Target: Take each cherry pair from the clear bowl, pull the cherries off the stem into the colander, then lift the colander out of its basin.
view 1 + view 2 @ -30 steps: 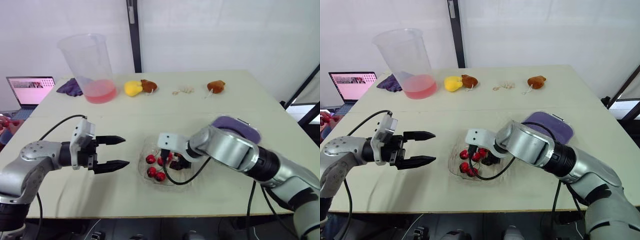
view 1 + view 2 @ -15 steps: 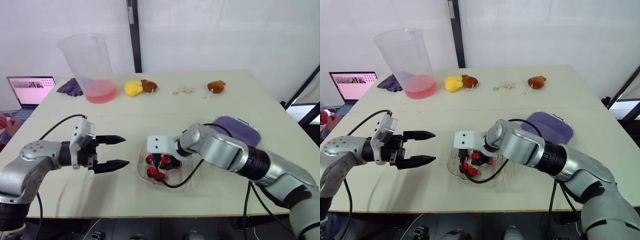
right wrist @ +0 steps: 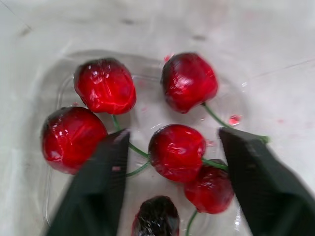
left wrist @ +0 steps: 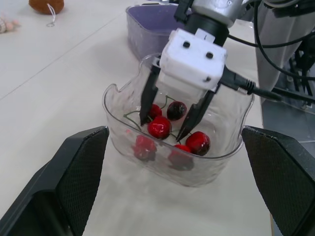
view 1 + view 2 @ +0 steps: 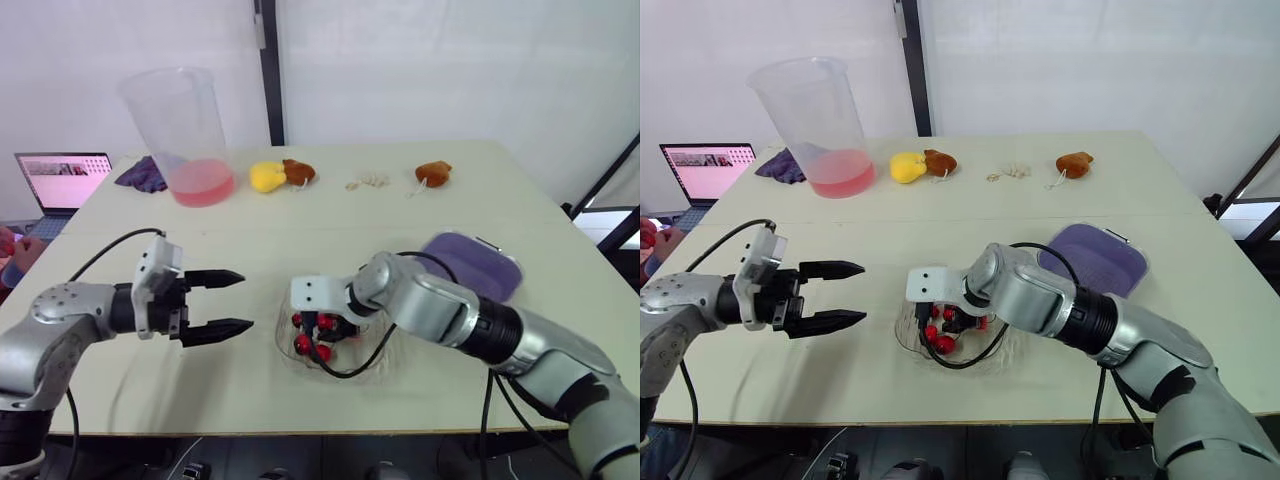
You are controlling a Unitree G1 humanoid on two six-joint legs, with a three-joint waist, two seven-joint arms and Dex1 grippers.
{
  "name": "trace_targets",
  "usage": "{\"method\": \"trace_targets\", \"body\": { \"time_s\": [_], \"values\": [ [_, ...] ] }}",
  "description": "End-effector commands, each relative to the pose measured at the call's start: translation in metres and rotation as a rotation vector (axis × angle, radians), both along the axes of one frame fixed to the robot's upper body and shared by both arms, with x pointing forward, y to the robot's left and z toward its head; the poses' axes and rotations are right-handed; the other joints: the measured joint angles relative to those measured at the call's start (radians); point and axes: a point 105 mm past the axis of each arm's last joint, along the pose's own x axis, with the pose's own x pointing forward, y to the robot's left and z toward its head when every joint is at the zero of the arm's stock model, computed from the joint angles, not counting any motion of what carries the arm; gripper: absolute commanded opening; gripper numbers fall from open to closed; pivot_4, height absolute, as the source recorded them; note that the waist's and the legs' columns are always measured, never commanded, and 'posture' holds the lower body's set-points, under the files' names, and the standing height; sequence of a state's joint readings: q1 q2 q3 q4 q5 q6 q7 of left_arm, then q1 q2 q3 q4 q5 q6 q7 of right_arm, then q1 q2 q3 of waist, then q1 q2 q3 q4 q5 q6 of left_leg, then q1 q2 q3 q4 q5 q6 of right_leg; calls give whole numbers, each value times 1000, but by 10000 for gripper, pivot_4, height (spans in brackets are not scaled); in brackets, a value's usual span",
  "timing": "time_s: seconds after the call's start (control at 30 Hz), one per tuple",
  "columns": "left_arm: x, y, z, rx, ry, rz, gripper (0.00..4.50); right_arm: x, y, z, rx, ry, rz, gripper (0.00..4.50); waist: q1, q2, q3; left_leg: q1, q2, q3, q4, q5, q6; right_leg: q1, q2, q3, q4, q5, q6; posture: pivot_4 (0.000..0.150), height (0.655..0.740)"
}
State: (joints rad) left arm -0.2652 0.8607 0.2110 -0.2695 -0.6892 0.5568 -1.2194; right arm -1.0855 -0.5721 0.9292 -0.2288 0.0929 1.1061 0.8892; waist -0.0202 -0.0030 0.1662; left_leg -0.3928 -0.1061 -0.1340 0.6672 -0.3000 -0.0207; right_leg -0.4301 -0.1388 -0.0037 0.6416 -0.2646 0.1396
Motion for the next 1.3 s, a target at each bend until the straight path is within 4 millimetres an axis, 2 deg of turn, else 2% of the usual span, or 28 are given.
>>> {"method": "trace_targets", "body": {
  "time_s": [0.03,0.23,0.43,0.53,0.6,0.7,0.8,0.87,1.0,1.17,1.3],
  "values": [
    [-3,0,10,1,-49,-14,45000,2,2,4,-8,-32,10,10174,0,0,0,0,0,0,0,0,0,0,0,0,0,0,0,1500,7400],
    [-3,-1,9,0,-49,-16,45000,3,-1,7,-16,-46,12,10174,0,0,0,0,0,0,0,0,0,0,0,0,0,0,0,1500,7400],
    [0,-1,14,-53,-43,-3,45000,-2,0,39,47,-123,90,10174,1,0,0,0,0,0,0,0,0,0,0,0,4,0,0,1500,7400],
    [12,-4,40,-217,-50,39,45000,-16,1,70,129,-247,263,10174,7,0,0,0,0,0,0,0,0,-1,0,0,4,0,0,1500,7400],
    [19,-4,56,-308,-50,62,45000,-22,-2,84,120,-383,386,10174,11,-2,0,0,-1,0,1,0,0,-1,0,0,4,0,0,1500,7400],
    [33,-3,70,-387,-31,123,45000,-21,-3,104,123,-561,472,10174,2,-3,-1,0,-1,0,2,0,0,0,0,0,4,0,0,1500,7400],
    [51,-7,83,-434,-36,202,45000,-12,3,139,194,-814,492,10174,-1,-3,-1,1,0,1,1,1,-1,-1,0,0,4,0,0,1500,7400],
    [59,-13,90,-454,-8,216,45000,-5,4,151,180,-952,496,10174,0,-3,-1,1,0,1,1,1,-2,-1,1,0,5,0,0,1500,7400],
    [66,-29,100,-493,158,169,45000,-3,8,163,122,-1151,548,10174,4,-4,-1,0,-1,0,2,1,-2,-1,0,1,5,0,0,1500,7400],
    [62,-35,111,-470,111,69,45000,-1,10,163,84,-1227,582,10174,-5,-4,-1,1,0,1,1,1,-2,-1,1,1,6,0,0,1500,7400],
    [52,-41,116,-465,74,-24,45000,-7,14,162,132,-1197,573,10174,-16,-4,-1,0,0,1,1,1,-2,-1,1,1,6,0,0,1500,7400]
  ]
}}
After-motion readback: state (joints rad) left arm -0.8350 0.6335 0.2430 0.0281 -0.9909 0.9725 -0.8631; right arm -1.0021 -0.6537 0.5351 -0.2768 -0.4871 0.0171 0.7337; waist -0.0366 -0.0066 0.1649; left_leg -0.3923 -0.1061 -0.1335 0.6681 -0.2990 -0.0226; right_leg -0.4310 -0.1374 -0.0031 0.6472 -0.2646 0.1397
